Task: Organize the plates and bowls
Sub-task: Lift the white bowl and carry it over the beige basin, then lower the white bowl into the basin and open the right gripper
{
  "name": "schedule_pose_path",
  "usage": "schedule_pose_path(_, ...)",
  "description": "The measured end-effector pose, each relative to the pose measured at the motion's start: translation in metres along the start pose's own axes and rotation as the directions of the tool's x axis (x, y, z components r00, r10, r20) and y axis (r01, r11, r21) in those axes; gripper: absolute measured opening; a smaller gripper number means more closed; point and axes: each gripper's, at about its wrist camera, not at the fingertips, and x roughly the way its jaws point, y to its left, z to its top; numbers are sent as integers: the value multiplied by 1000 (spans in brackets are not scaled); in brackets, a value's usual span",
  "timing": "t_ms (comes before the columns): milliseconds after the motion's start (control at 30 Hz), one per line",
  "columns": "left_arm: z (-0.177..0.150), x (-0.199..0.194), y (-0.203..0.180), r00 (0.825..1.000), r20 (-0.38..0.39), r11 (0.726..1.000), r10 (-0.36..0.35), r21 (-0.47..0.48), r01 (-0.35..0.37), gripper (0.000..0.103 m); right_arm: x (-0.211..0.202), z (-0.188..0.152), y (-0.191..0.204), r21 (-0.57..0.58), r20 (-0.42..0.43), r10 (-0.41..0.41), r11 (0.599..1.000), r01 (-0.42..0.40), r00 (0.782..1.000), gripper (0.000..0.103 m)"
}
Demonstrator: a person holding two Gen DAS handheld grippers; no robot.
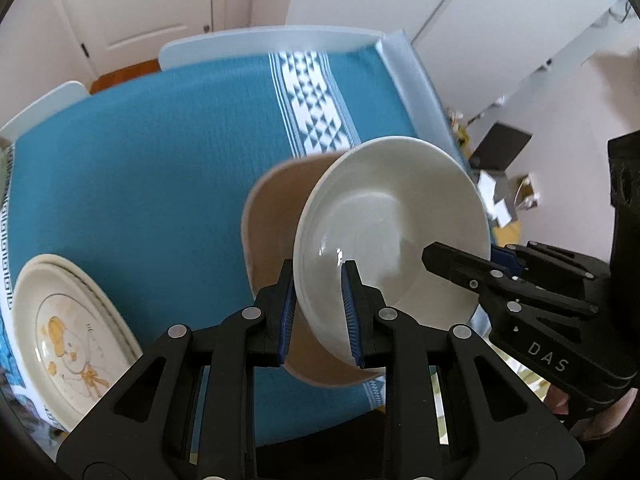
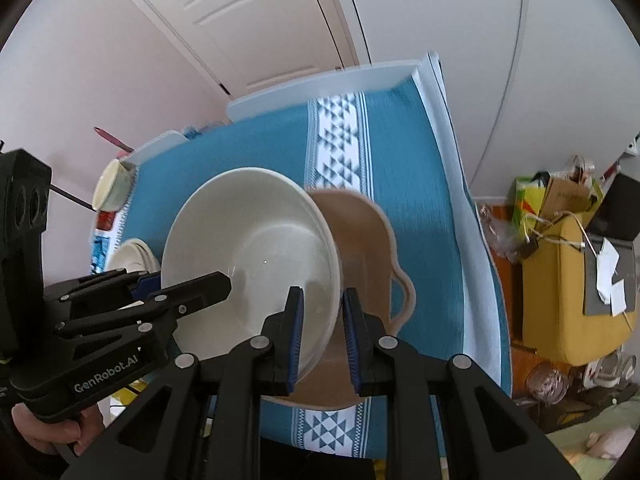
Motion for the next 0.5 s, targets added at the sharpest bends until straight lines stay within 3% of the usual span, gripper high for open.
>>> schedule_pose_path(500,4,35,-2,997,-61,996,56,78,-51,20,28,-7,-17,75,-53,-16,997,20,998,18)
